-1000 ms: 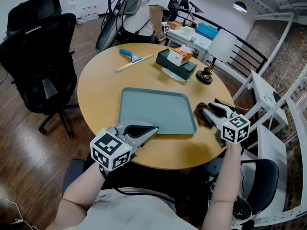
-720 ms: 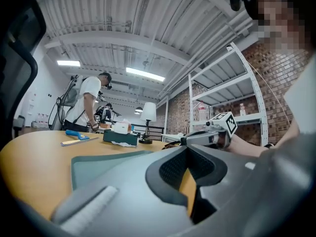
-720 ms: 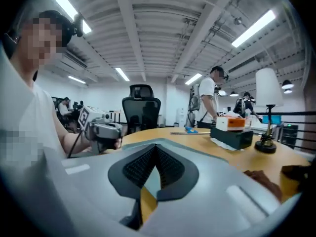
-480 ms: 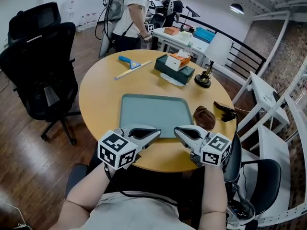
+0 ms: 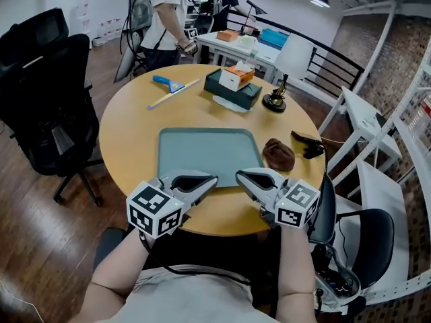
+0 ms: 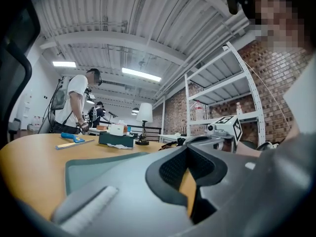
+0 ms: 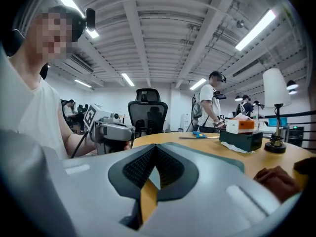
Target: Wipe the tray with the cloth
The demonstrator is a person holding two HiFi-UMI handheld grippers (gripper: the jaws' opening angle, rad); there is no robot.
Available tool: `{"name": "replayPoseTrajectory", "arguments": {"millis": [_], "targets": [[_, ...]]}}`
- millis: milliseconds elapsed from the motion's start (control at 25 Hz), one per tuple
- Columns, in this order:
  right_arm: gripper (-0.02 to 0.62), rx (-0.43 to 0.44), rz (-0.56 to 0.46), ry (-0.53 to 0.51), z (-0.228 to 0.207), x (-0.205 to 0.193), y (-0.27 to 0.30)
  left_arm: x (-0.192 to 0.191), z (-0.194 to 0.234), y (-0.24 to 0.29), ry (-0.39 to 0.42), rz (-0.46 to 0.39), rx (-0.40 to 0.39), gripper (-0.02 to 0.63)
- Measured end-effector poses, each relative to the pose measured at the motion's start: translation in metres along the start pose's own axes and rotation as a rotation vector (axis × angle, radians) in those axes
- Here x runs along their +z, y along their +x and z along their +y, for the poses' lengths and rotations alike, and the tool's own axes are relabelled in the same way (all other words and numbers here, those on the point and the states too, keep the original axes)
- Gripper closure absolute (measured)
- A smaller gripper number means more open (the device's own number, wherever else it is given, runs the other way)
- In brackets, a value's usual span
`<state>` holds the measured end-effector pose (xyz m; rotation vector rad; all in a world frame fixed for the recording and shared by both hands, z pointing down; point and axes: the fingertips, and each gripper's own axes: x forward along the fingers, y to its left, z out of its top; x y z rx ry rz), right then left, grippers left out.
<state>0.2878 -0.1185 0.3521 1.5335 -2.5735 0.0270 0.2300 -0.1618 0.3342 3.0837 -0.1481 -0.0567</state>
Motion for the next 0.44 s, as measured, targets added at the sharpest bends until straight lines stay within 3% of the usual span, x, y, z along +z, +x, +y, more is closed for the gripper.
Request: {"name": "replayPoseTrajectory", "arguments": {"millis": [440], "targets": [[0.595,-0.008,-0.003,-0.001,-0.0052,-0.0016,-0.0065,-0.0032,0.0030,0.0063,-0.024,-0.002,-0.004,0.285]]}}
